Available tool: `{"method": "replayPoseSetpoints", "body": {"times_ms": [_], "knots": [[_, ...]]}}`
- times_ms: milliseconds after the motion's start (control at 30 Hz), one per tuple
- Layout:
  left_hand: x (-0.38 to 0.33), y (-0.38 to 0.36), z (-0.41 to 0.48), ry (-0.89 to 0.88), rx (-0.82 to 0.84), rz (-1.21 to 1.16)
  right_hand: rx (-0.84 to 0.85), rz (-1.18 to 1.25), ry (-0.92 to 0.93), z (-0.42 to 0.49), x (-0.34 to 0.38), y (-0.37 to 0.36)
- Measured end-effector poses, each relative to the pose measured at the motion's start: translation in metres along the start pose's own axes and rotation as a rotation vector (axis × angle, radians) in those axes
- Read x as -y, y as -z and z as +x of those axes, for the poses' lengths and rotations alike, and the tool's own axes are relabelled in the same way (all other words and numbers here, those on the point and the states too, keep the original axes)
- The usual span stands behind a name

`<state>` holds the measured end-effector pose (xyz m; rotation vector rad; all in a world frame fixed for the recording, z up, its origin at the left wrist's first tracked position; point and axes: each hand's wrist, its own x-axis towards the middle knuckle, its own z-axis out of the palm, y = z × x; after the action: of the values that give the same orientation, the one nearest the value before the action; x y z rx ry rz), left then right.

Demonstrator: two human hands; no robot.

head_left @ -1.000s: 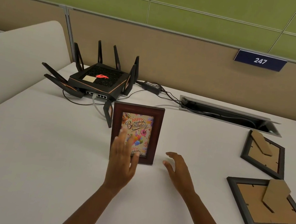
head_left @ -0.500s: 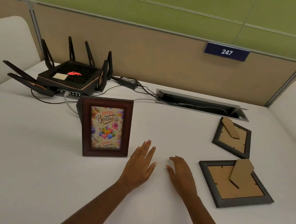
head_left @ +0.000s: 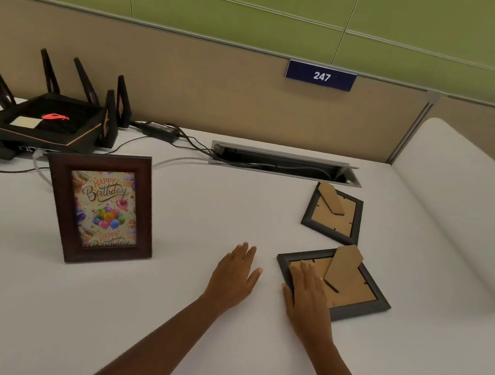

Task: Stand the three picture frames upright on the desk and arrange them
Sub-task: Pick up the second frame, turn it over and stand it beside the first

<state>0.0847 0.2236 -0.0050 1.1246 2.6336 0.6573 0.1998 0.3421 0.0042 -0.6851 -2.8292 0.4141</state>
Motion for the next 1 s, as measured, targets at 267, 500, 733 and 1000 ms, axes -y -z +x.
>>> {"method": "replayPoseSetpoints", "body": {"times_ms": [267,500,733,1000], "knots": [[-0.036,-0.014,0.019,0.015,-0.029,-0.013,-0.01,0.038,-0.049,-0.01,-0.043,0.011],[-0.044,-0.012,0.034,0.032,-0.007,0.073,0.041,-0.026,-0.169,-0.02,-0.068,0.017],[-0.052,-0.01,0.046,0.146,-0.012,-0.081,0.265,-0.088,0.001,-0.024,-0.08,0.017],[-0.059,-0.009,0.047,0.313,-0.03,-0.279,0.244,-0.081,0.024,-0.026,-0.083,0.016]]}}
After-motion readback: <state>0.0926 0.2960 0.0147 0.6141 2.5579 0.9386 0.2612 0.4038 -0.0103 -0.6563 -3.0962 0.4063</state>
